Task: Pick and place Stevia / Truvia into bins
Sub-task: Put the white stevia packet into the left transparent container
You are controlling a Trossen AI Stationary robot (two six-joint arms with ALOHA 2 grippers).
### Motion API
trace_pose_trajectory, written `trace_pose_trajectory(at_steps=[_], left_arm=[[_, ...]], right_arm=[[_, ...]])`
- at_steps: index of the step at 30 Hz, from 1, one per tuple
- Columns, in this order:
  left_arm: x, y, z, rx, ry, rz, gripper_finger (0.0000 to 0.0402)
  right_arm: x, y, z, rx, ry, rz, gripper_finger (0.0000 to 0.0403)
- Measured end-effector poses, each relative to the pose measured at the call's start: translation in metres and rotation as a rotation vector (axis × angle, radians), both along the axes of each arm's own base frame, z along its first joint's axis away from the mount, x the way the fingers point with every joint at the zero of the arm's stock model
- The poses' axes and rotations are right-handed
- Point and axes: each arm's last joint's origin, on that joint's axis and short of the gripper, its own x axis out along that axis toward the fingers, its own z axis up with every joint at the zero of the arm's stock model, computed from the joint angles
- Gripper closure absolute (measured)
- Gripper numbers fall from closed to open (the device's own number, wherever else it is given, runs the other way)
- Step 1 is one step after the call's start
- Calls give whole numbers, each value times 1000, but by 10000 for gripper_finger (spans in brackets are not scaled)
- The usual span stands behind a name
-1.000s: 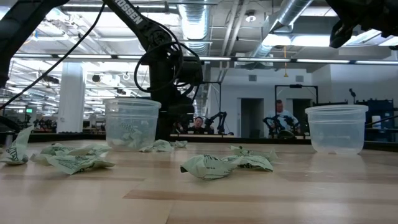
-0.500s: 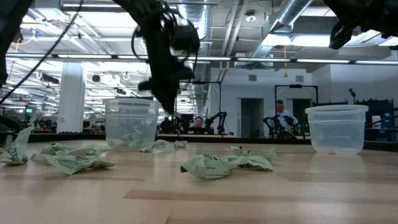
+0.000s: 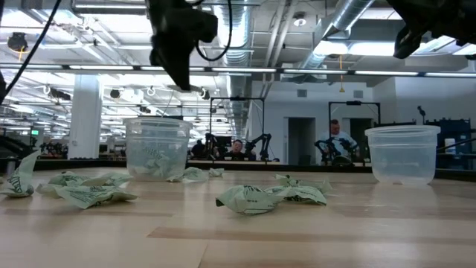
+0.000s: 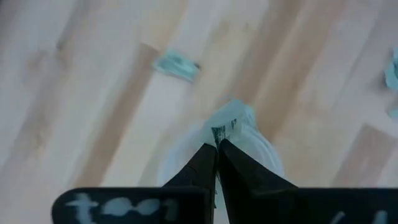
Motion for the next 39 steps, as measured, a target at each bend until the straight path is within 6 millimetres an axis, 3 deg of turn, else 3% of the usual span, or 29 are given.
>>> trace_pose_trajectory(at_steps=[5, 14, 27, 39], left_arm=[[-3, -16, -15, -15, 55, -5, 401], [-11, -15, -47, -25, 102, 34, 401], [-9, -13, -50, -103, 78, 25, 399], [-9, -3, -50, -115, 71, 65, 287]], right_arm=[[0, 0, 0, 0, 0, 0, 403], [0, 0, 0, 0, 0, 0, 403], [0, 0, 0, 0, -1, 1, 403], [0, 0, 0, 0, 0, 0, 403]])
